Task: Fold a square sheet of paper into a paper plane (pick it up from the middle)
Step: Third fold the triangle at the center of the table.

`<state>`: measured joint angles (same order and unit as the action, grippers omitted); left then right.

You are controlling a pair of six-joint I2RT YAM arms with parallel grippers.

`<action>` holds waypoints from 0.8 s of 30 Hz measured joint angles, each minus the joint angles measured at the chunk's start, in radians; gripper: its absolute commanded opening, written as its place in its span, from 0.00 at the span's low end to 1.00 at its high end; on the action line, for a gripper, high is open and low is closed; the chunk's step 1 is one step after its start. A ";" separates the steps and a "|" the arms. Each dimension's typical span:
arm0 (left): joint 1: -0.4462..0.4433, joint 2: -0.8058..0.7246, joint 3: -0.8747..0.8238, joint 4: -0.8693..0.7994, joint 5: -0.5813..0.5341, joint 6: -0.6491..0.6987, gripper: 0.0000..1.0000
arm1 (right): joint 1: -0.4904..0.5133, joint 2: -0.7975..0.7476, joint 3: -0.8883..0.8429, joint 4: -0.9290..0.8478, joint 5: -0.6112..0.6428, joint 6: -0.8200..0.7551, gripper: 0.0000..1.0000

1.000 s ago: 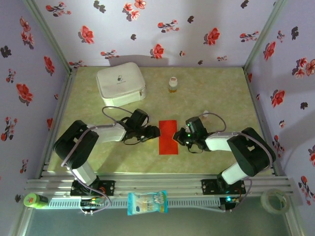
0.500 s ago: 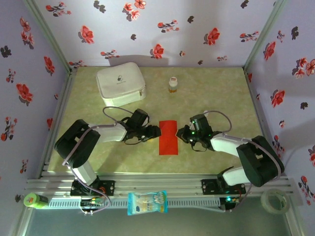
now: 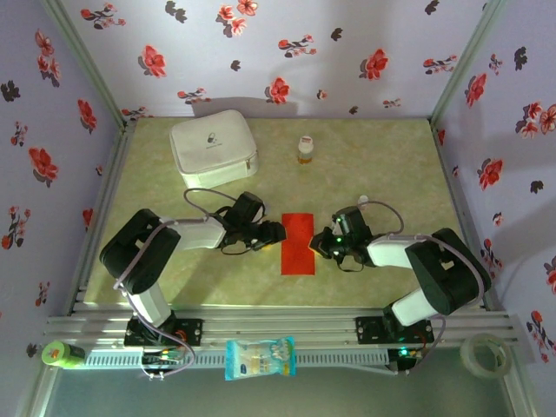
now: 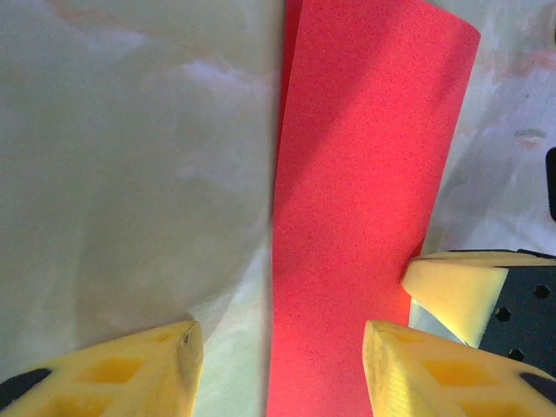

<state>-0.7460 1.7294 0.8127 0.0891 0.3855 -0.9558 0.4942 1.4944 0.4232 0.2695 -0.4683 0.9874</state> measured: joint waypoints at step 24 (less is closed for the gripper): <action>-0.011 0.058 0.030 0.055 0.027 -0.027 0.37 | -0.003 0.023 -0.016 0.080 -0.027 0.026 0.06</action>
<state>-0.7567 1.7874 0.8429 0.1436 0.4126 -0.9825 0.4911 1.5177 0.4068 0.3492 -0.4950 1.0138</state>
